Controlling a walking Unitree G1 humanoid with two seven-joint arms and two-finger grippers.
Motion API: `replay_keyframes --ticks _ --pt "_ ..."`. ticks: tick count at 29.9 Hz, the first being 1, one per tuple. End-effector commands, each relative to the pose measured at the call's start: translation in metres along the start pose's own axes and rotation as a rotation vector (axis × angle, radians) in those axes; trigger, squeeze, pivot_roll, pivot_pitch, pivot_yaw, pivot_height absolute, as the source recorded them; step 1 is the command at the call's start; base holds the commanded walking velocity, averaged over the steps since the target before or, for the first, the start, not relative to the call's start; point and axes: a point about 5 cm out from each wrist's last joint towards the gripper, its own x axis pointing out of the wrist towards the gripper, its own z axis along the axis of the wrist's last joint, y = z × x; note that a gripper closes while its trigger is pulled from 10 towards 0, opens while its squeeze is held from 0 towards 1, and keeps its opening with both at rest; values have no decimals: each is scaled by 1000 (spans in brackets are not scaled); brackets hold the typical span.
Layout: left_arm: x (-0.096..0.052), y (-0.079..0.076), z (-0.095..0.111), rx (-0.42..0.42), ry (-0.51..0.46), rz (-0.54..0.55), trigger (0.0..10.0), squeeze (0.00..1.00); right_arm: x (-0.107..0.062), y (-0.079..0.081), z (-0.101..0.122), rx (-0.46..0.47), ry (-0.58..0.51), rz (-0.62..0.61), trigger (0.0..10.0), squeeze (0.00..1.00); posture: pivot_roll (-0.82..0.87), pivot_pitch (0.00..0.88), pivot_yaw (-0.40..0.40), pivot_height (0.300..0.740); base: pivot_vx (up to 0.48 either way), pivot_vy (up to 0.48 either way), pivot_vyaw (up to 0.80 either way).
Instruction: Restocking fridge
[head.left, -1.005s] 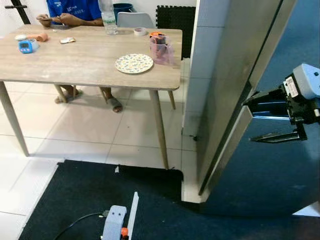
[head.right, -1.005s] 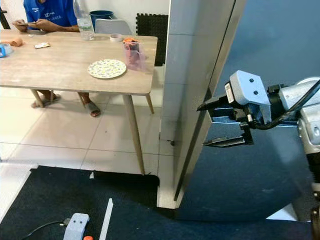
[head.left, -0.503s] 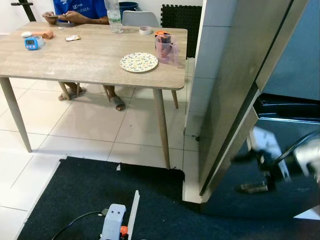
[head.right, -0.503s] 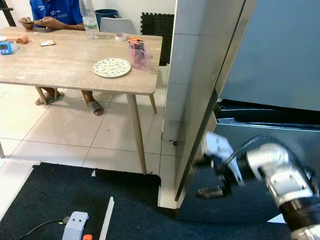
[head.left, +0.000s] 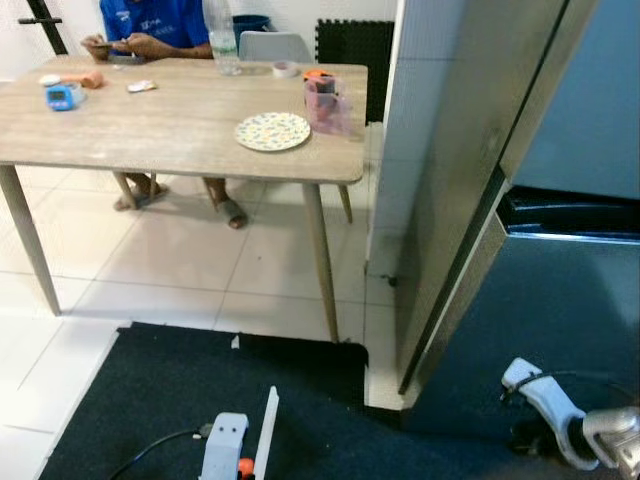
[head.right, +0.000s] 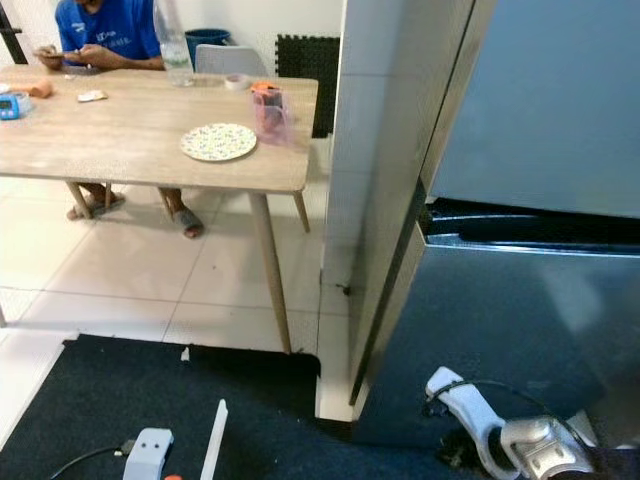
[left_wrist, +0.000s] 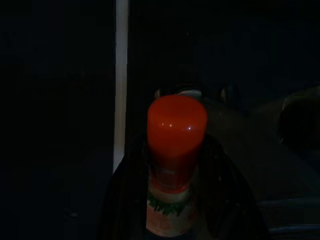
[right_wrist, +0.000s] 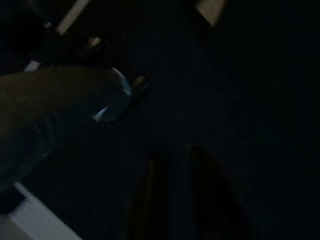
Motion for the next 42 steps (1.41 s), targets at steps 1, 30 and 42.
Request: replay_keyframes --ticks 1,30,42 --pt "1 0 11 -55 -55 2 10000 0 5 6 -11 69 5 -25 0 0 -46 10 -21 740 0 0 0" --pt "-59 -23 261 -371 -1052 -383 10000 0 24 37 -71 363 133 -383 10000 0 -51 8 -18 740 0 0 -260" --pt "-61 -88 271 -269 -1047 -728 10000 0 26 44 -77 349 162 -380 10000 0 -57 18 -13 740 0 0 -129"
